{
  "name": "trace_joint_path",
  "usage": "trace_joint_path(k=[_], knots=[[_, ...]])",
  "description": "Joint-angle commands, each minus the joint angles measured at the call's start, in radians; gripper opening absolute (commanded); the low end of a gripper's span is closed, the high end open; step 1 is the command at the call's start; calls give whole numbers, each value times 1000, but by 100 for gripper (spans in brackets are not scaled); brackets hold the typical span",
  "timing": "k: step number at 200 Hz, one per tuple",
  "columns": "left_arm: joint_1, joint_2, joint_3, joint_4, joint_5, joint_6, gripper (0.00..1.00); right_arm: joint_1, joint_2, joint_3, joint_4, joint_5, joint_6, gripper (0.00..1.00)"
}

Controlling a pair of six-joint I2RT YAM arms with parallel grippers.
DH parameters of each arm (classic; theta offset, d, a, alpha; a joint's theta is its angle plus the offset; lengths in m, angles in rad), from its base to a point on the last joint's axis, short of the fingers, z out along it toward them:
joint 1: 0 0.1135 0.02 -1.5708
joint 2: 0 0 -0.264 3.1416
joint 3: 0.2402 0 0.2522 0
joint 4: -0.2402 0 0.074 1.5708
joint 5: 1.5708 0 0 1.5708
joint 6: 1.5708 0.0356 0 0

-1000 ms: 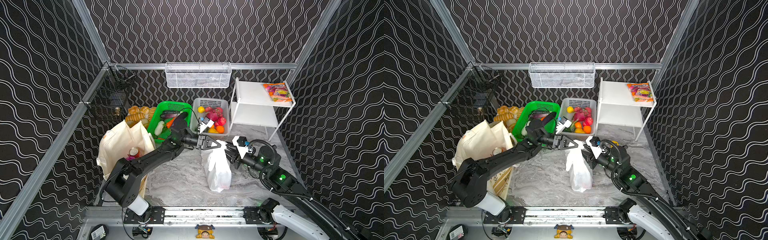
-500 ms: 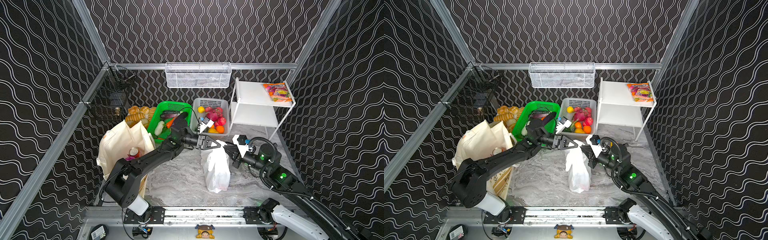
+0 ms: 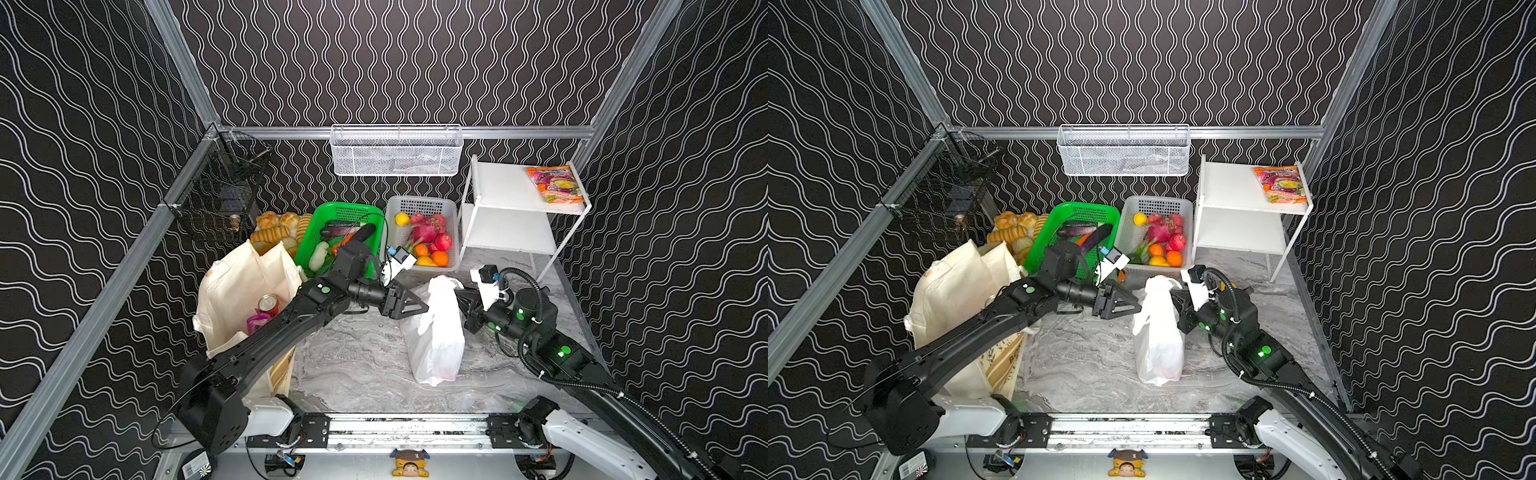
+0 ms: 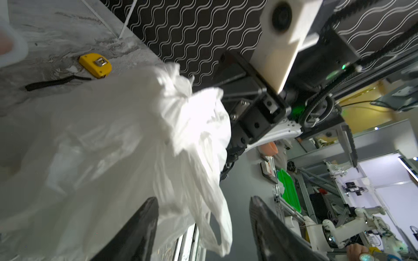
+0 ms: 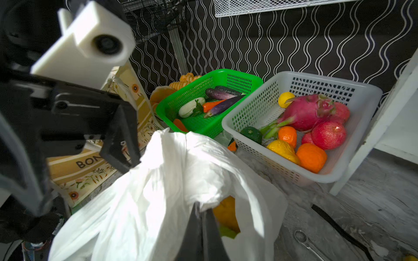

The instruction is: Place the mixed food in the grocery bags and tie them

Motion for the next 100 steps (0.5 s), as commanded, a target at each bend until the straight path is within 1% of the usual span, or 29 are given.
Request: trace_joint_path(k=[1,17,31,36,48,57,72,80,100], knots=[[-19,-20,13,-159,-40,128,64,1,6,21,-7,15,45,0],[-37,-14,15,-168,-66,147,56,1,7,31,-19,2,53,0],[-50,13,37,-188,-79,163,44,0,3,36,-28,-8,61,0],[-54,24,46,-196,-85,168,38,0,1,39,-32,-11,63,0],[-57,34,56,-196,-97,169,16,0,-4,49,-60,-7,72,0],[-58,32,59,-201,-144,161,0,0,-11,57,-96,4,73,0],[-52,9,52,-208,-228,143,0,0,-31,68,-175,46,78,0],[-45,-2,44,-206,-247,131,0,-1,-44,67,-212,65,80,0],[3,-33,16,-206,-290,86,0,-9,-82,65,-282,98,87,0]])
